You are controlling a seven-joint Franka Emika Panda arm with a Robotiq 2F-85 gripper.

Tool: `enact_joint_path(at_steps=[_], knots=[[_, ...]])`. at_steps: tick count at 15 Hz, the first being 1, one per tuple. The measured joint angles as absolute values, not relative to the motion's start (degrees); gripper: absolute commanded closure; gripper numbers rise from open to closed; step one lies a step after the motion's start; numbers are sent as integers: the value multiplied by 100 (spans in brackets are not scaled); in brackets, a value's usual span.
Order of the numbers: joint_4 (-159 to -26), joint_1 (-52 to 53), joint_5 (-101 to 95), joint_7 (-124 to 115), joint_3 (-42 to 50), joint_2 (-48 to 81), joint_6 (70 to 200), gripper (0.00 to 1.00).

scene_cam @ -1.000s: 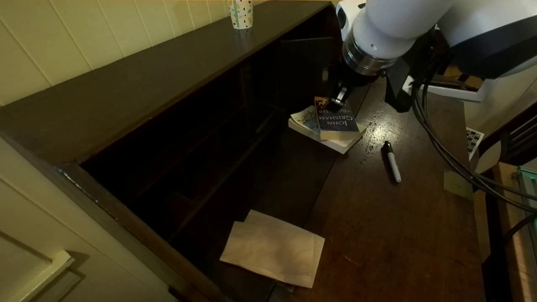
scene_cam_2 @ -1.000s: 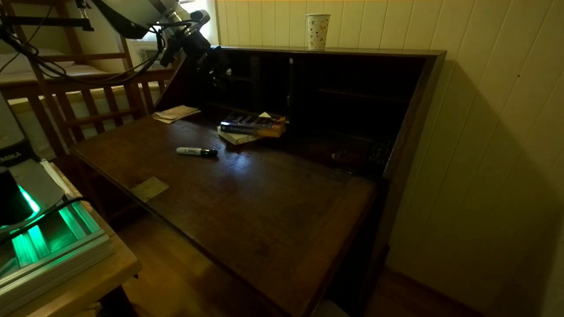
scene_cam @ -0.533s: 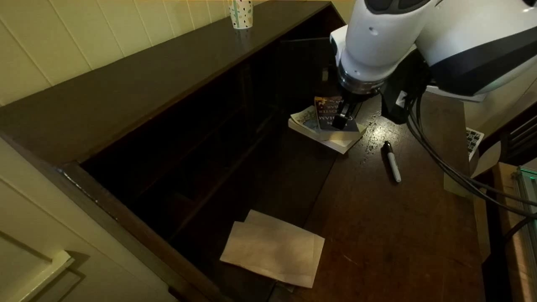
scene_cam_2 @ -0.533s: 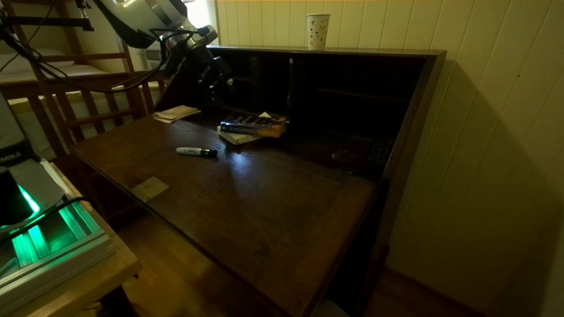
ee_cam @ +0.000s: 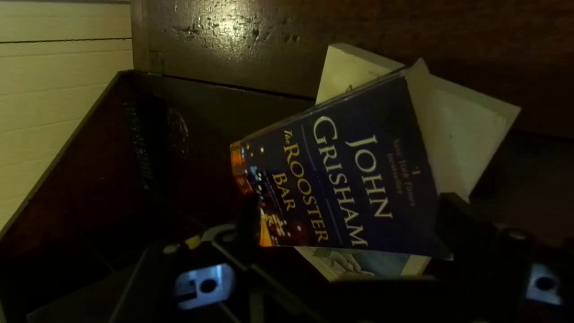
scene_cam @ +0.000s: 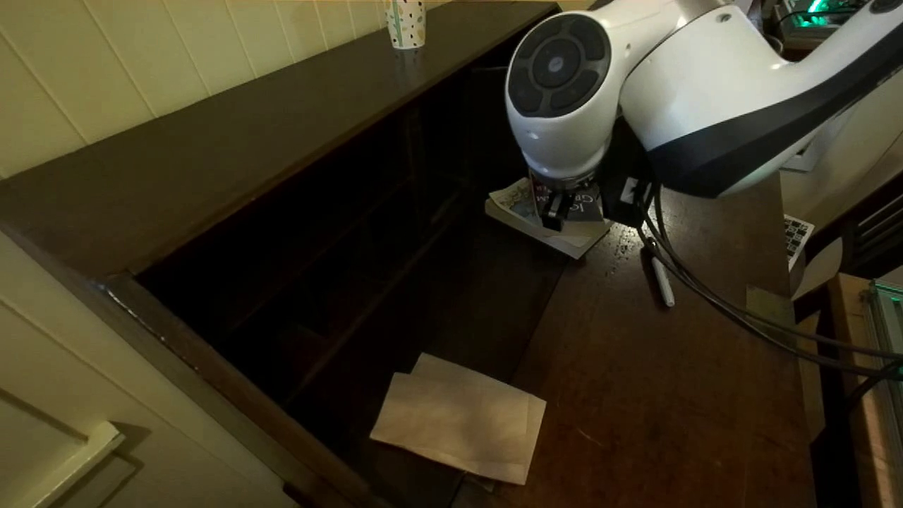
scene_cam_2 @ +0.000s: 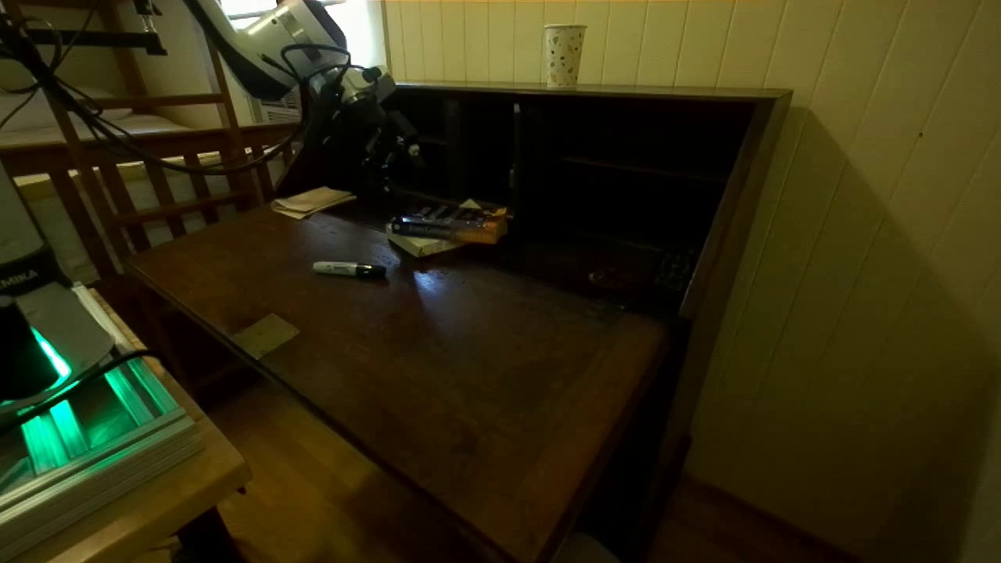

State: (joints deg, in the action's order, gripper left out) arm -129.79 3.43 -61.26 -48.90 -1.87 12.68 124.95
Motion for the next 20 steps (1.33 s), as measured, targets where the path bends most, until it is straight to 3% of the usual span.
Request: enact_joint_path(at_steps=[20], knots=[[-11848,809,-6548,-4873,-226,2684,11817,0]])
